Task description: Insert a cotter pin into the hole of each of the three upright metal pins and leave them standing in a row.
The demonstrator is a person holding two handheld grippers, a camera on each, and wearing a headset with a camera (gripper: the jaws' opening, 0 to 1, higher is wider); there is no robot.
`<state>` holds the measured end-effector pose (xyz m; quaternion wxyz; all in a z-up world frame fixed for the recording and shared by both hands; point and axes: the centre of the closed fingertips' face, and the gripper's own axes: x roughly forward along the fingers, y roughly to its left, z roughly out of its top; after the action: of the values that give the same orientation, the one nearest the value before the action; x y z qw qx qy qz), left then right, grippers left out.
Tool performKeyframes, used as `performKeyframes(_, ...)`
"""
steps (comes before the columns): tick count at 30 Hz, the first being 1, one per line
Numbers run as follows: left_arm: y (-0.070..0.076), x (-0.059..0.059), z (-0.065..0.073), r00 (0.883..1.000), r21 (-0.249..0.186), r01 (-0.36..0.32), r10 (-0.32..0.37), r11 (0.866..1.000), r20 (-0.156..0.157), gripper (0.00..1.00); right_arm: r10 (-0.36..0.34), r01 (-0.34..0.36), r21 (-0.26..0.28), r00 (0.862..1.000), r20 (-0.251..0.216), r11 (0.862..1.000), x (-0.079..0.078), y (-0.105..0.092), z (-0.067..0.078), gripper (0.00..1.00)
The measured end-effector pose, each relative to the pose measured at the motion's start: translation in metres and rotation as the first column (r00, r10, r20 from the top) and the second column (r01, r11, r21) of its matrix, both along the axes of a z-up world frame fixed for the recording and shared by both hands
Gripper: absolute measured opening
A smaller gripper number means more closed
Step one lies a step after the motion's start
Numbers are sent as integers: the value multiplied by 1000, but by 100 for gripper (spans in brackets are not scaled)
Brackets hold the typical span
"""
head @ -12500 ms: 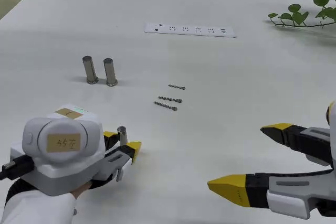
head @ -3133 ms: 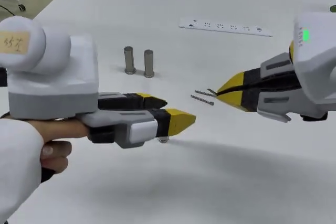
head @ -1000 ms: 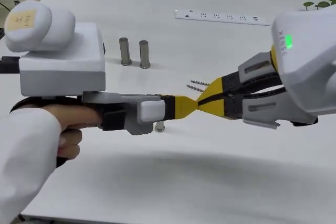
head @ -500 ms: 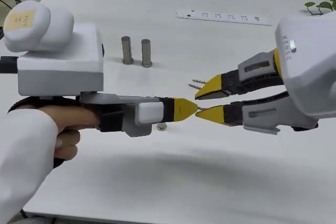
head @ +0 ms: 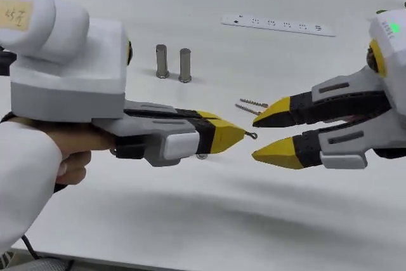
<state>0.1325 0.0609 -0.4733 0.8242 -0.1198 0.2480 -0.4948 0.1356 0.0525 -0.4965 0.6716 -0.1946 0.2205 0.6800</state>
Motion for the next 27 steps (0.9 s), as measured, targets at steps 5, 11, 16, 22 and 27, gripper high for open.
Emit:
performKeyframes(5,1,-4,10,999,-5,33,-33,999,43,0,13,6,113,985,-171,994,-5,2,10,16)
performKeyframes(11,0,-10,14,992,16,80,-81,997,92,0,19,18,152,971,-239,988,-6,3,16,10)
performKeyframes(16,-1,-14,15,991,16,99,-100,995,94,0,72,-20,181,955,-287,983,-18,6,20,4)
performKeyframes(22,-3,-21,13,985,25,131,-133,991,105,0,97,-47,171,952,-292,984,-26,10,17,0)
performKeyframes(27,-3,-23,12,983,22,146,-148,989,107,0,132,-83,171,945,-299,982,-31,7,16,0)
